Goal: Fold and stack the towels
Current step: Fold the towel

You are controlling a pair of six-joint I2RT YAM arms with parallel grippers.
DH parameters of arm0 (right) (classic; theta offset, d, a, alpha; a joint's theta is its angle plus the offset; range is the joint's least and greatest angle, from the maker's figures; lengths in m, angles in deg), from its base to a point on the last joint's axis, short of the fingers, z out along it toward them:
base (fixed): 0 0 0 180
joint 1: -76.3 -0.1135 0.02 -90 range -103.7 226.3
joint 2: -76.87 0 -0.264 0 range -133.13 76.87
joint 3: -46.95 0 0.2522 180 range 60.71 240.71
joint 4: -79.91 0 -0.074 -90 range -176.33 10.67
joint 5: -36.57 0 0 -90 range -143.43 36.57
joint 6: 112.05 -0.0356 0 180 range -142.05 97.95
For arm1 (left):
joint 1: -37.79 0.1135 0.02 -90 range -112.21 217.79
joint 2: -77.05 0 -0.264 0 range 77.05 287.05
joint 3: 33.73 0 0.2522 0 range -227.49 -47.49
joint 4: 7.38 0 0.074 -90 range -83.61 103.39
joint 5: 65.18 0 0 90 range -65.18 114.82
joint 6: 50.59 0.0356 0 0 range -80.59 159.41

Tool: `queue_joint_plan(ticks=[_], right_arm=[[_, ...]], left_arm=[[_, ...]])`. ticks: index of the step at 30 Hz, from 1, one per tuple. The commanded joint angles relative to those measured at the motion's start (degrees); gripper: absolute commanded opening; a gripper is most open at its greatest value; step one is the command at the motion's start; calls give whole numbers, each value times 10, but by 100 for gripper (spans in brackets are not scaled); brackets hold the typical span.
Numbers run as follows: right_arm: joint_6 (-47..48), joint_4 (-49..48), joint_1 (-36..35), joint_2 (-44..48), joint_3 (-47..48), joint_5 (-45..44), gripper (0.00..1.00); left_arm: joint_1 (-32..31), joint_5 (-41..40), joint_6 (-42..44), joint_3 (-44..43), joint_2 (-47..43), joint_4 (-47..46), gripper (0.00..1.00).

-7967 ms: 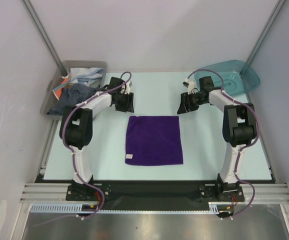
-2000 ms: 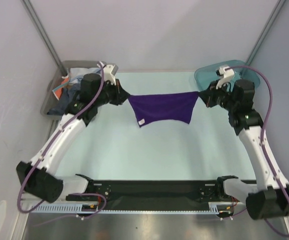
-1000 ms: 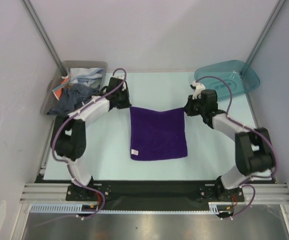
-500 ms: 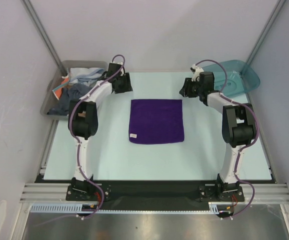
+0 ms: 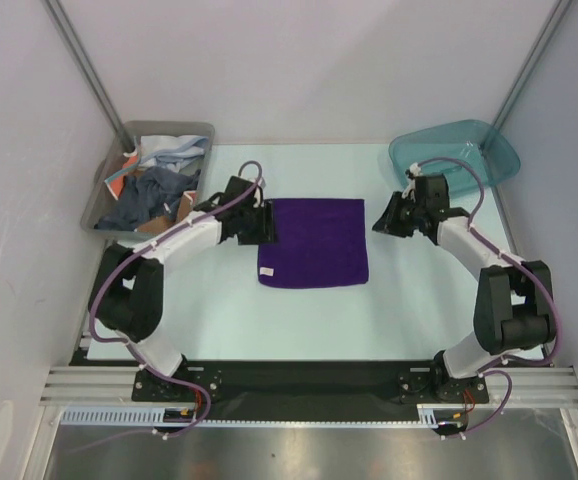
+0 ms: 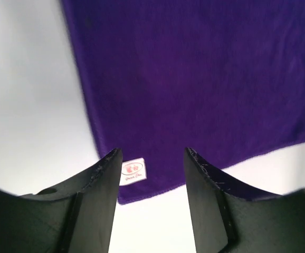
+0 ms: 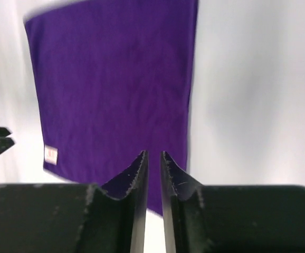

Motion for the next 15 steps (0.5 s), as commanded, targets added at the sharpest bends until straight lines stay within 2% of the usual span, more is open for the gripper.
queue_joint_plan(ticks=[1, 7, 12, 15], right_arm=[[-30, -17, -27, -4, -57, 79, 18], [-55, -91, -37, -13, -154, 115, 16], [-41, -71, -37, -10, -162, 84, 15], [-44, -51, -39, -3, -149, 89, 19]], left_arm=[[-7, 26, -59, 77, -19, -58, 55], [-7, -8, -87, 127, -8, -61, 55], [-6, -47, -98, 142, 6, -39, 55], [-6, -49, -104, 138, -3, -26, 55]])
